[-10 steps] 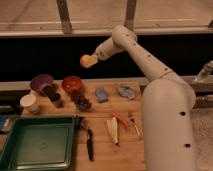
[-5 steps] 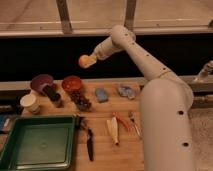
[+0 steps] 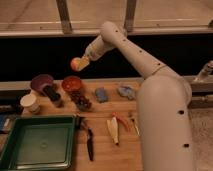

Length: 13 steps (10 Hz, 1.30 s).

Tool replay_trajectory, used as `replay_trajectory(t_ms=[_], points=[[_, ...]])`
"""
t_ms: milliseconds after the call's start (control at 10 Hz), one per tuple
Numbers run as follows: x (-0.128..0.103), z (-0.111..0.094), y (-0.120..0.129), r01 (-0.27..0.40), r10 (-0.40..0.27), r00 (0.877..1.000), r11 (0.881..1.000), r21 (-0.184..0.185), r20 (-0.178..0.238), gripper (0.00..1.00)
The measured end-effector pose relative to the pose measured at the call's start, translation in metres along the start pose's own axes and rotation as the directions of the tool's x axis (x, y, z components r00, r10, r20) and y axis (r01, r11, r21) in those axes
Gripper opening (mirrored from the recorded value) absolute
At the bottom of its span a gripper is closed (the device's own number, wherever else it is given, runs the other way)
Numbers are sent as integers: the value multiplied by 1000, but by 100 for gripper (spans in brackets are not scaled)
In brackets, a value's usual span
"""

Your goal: Place apple in purple bowl

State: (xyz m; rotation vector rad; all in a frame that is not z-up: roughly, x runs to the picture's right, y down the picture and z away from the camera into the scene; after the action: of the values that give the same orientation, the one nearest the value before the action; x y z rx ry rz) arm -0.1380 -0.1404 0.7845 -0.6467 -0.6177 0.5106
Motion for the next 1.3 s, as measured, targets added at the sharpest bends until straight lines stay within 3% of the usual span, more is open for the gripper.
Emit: replay_trajectory(t_ms=[300, 600, 800, 1100, 1200, 1300], points=[[-9, 16, 4, 70, -72, 995, 997, -32, -68, 0], [-28, 44, 4, 119, -126, 988, 990, -68, -94, 0], [-31, 54, 4, 144, -152, 980, 987, -72, -126, 0], [-18, 52, 6, 199, -213, 949, 977, -82, -231, 0], [-12, 51, 5, 204, -217, 944, 976, -78, -248, 0], [-11, 52, 3, 199, -204, 947, 979, -47, -246, 0]])
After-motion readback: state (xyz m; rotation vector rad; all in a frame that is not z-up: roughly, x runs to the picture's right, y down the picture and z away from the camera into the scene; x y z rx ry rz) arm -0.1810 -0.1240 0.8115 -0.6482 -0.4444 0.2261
